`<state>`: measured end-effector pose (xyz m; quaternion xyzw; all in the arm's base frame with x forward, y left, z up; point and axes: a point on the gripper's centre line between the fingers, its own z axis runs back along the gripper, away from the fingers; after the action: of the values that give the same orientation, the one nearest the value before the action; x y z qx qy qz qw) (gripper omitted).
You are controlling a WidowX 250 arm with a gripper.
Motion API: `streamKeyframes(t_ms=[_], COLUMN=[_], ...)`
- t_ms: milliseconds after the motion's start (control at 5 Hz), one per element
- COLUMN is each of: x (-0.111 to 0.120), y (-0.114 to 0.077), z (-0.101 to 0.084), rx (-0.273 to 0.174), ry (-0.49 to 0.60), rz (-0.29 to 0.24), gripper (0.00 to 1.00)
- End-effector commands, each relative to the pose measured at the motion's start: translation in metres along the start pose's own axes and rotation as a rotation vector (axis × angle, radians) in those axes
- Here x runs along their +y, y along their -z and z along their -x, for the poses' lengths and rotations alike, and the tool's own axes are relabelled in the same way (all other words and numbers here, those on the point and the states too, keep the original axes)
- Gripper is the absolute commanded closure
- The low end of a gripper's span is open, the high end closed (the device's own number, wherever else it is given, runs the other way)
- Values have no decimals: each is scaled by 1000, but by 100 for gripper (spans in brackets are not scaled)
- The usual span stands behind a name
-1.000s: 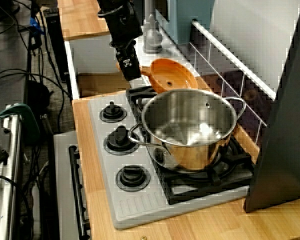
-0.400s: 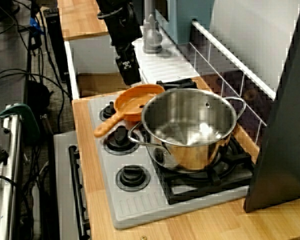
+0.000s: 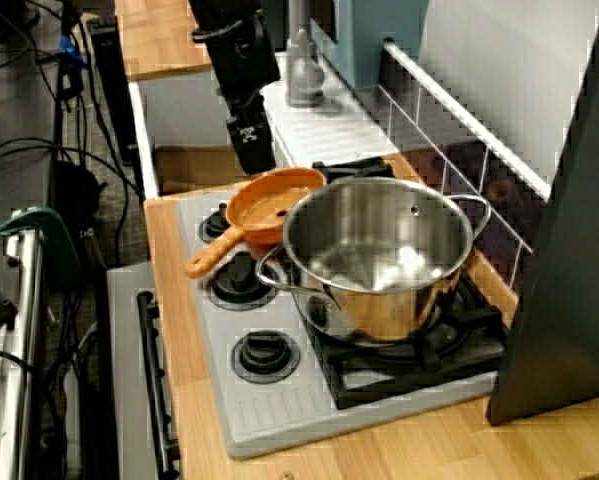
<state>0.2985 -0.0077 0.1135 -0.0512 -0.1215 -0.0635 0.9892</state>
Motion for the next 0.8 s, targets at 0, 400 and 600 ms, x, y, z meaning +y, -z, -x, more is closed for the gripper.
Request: streamKeyframes(t_ms=[0, 400, 600], x=[0, 11, 21], y=[-15, 1, 7], z=[-2, 4, 4], rx=[-52, -63, -60], ry=[24, 10, -13], rz=[-19, -51, -54], gripper=[0, 0, 0])
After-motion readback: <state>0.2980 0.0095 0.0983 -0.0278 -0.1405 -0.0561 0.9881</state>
